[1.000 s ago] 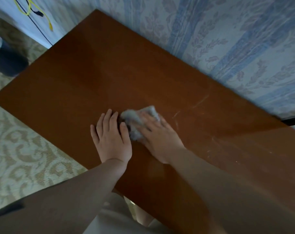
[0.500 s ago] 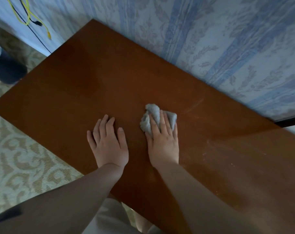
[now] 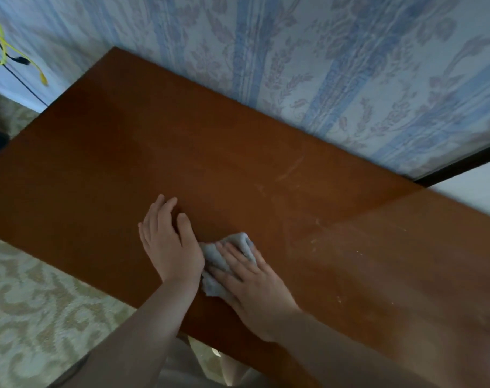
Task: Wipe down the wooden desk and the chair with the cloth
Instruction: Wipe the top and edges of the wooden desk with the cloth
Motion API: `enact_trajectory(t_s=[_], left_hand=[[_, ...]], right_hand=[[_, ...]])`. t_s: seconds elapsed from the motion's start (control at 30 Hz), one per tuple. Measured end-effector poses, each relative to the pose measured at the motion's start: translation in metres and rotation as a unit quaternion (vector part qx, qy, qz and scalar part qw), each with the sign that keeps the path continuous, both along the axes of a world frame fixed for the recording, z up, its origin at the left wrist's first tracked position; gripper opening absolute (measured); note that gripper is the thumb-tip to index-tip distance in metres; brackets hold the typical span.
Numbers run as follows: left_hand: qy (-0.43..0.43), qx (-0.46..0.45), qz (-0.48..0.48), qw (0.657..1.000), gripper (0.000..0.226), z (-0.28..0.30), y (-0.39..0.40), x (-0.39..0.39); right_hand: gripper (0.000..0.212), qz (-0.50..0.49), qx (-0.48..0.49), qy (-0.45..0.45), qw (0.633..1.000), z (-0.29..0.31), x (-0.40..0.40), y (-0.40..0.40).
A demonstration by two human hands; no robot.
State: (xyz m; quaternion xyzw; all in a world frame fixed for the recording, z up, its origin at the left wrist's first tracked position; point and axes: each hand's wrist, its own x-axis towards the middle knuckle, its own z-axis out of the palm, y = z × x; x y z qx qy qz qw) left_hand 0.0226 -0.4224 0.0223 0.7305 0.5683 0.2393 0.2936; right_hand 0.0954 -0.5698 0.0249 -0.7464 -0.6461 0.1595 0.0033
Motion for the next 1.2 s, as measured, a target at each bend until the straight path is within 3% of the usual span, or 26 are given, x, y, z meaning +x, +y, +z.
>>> enact_trajectory(t_s=[0.03, 0.1, 0.2, 0.27, 0.33, 0.47, 0.53, 0.63, 0.7, 0.77, 0.87, 0.9, 0.97, 1.07, 1.13, 1.2], left_hand=[[0.004, 0.0, -0.014, 1.0, 0.04, -0.002, -0.002, 0.005], [0.045, 0.007, -0.038, 0.998, 0.04, -0.008, -0.002, 0.012], [0.092, 0.012, -0.039, 0.995, 0.039, -0.013, -0.002, 0.016], [0.11, 0.016, -0.039, 0.993, 0.039, -0.014, -0.004, 0.017], [0.124, 0.016, -0.039, 0.991, 0.039, -0.013, -0.004, 0.018], [0.138, 0.019, -0.04, 0.989, 0.039, -0.013, -0.003, 0.018], [0.15, 0.018, -0.038, 0.988, 0.038, -0.012, -0.003, 0.022], [0.123, -0.014, 0.003, 0.992, 0.037, -0.007, 0.002, 0.039], [0.104, -0.005, -0.015, 0.994, 0.037, -0.006, 0.006, 0.056], [0.094, 0.012, -0.041, 0.995, 0.039, -0.008, 0.012, 0.071], [0.13, 0.007, -0.058, 0.99, 0.044, -0.013, 0.018, 0.083], [0.15, 0.007, -0.06, 0.987, 0.045, -0.015, 0.019, 0.085], [0.18, 0.012, -0.063, 0.982, 0.046, -0.016, 0.018, 0.087], [0.2, 0.014, -0.066, 0.978, 0.047, -0.017, 0.017, 0.091], [0.206, 0.017, -0.063, 0.976, 0.047, -0.018, 0.017, 0.092], [0.218, 0.023, -0.064, 0.974, 0.047, -0.018, 0.017, 0.091]], right_hand=[[0.052, 0.073, -0.034, 0.014, 0.997, 0.007, 0.017, 0.006], [0.057, 0.117, -0.073, 0.027, 0.99, 0.012, 0.059, 0.019], [0.055, -0.034, -0.047, 0.014, 0.998, 0.008, 0.09, 0.019], [0.053, -0.148, -0.01, -0.005, 0.989, 0.0, 0.064, 0.015], [0.055, -0.202, 0.022, -0.001, 0.979, -0.006, 0.024, 0.019], [0.053, -0.033, -0.018, 0.031, 0.999, 0.004, 0.041, 0.042], [0.054, -0.014, -0.048, 0.053, 0.997, 0.01, 0.079, 0.047], [0.052, -0.222, 0.029, 0.062, 0.973, 0.003, 0.081, 0.039], [0.054, -0.279, 0.061, 0.055, 0.957, -0.001, 0.049, 0.038], [0.055, -0.217, 0.03, 0.068, 0.973, 0.0, 0.037, 0.041], [0.052, -0.056, -0.028, 0.041, 0.997, 0.007, 0.087, 0.047], [0.052, -0.06, -0.046, 0.037, 0.996, 0.006, 0.107, 0.046], [0.051, -0.189, 0.003, 0.061, 0.98, 0.002, 0.129, 0.037], [0.05, -0.321, 0.082, 0.048, 0.942, -0.009, 0.093, 0.035], [0.05, -0.27, 0.074, 0.044, 0.959, -0.01, 0.07, 0.042], [0.051, -0.159, 0.027, 0.056, 0.985, 0.001, 0.082, 0.051]])
